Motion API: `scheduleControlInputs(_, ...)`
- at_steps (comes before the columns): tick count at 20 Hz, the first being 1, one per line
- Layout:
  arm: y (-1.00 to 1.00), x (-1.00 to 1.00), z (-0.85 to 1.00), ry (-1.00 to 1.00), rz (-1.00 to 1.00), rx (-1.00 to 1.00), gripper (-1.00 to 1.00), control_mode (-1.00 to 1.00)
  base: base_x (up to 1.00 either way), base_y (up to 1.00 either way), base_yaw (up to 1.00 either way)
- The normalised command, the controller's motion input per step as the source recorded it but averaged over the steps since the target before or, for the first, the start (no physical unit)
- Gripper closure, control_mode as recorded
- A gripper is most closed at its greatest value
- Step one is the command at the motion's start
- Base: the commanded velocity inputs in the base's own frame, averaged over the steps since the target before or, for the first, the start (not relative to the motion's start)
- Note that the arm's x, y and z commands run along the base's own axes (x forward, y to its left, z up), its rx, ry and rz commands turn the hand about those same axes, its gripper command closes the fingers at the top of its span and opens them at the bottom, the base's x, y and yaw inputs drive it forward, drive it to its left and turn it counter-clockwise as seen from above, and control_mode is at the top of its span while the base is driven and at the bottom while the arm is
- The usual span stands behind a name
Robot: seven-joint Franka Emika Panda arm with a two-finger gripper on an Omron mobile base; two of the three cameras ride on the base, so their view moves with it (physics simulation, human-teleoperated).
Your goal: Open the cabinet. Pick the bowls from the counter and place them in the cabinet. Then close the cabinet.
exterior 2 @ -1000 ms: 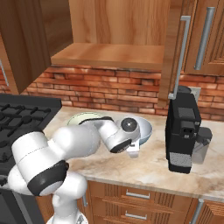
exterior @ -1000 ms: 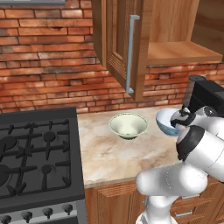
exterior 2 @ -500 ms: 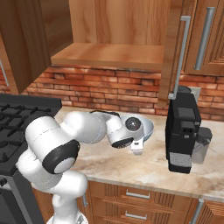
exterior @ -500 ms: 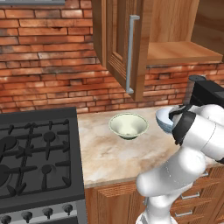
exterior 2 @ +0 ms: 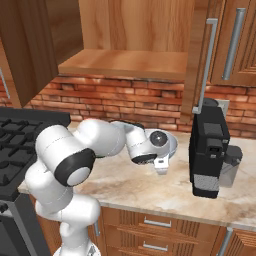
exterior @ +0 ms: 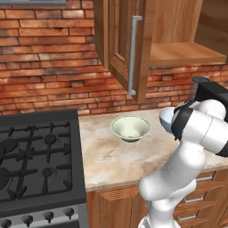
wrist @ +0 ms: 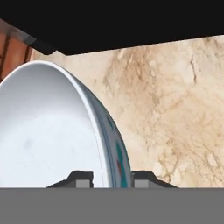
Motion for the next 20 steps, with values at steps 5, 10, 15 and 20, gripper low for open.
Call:
scheduleControlInputs(5,0.04,-0.26,-0.01,0.03,0.02,0.08,1.00,-1.00,0.00,0.00,0.00)
scheduleControlInputs(10,0.34,-0.55,0.06,0.00,0.08,0.00,1.00,-1.00,0.00,0.00,0.00)
scheduleControlInputs(15,0.32,-0.40,0.24,-0.01,0.05,0.00,1.00,-1.00,0.00,0.00,0.00)
scheduleControlInputs(20,0.29,-0.61,0.64,-0.09,0.04,0.00,1.00,-1.00,0.00,0.00,0.00)
